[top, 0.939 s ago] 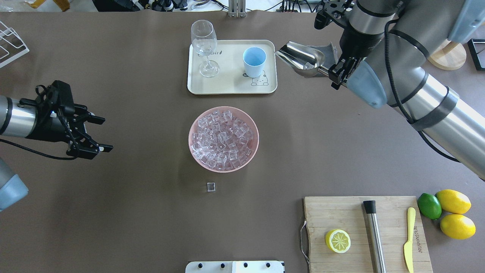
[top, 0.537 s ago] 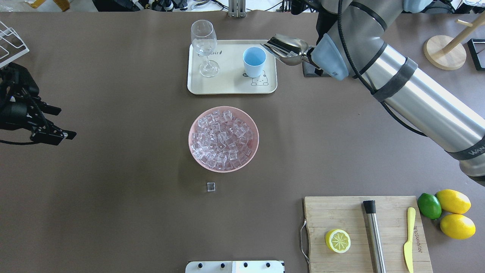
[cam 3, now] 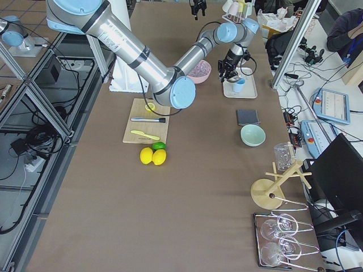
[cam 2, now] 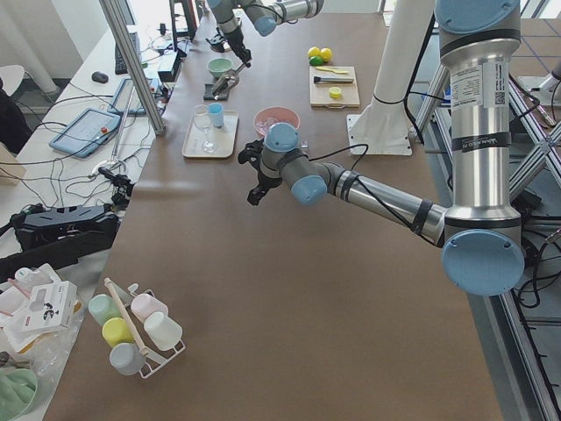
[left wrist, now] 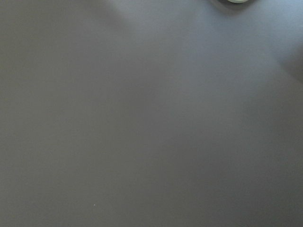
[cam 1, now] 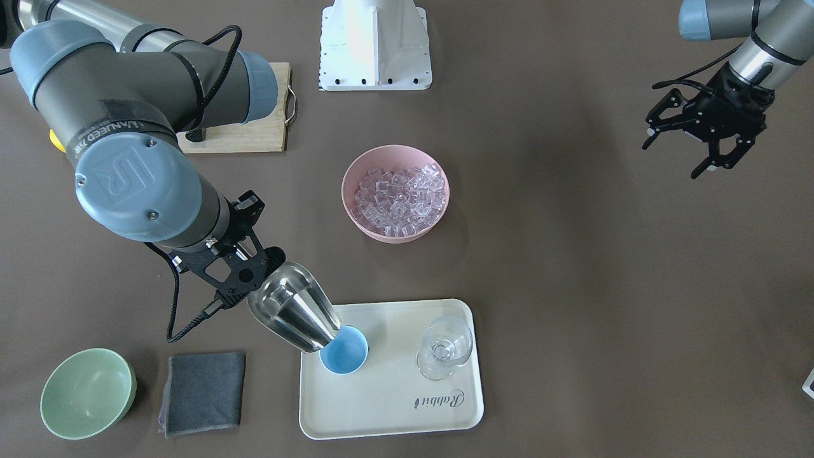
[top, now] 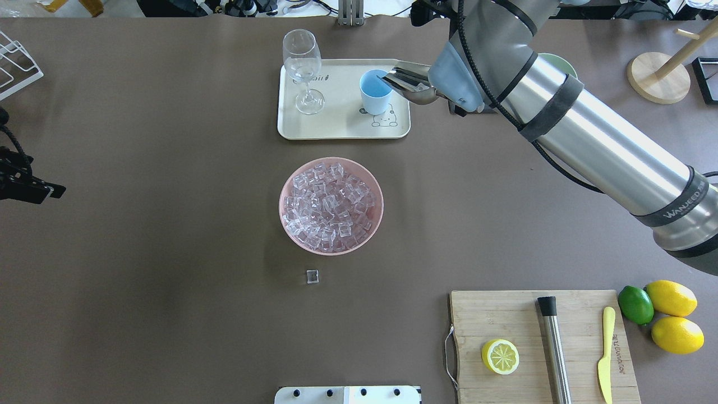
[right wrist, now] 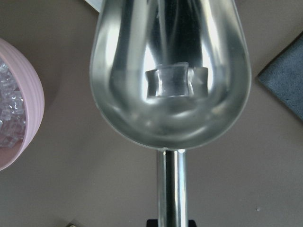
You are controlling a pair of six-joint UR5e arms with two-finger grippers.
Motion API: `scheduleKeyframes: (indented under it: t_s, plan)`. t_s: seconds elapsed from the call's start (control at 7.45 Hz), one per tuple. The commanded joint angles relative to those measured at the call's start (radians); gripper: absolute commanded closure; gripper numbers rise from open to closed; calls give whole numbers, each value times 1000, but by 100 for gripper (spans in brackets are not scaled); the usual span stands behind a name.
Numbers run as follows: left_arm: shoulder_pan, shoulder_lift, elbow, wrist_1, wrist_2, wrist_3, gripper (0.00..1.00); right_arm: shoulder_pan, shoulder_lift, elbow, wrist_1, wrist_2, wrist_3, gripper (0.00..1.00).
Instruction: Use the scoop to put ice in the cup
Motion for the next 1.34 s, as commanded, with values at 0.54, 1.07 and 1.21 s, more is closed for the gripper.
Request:
scheduleKeyframes:
  t_s: [0.54,1.07,1.21]
  plan:
    - [-88,53,-11,128,-29,-263,3,-44,117,-129,-150,-61,-128,100]
    - [-331,81,113,358,-66,-255,3,-47,105,-107,-151,-61,-133,100]
    - [-415,80,153,401,-71,-254,3,-47,97,-91,-151,-61,-133,100]
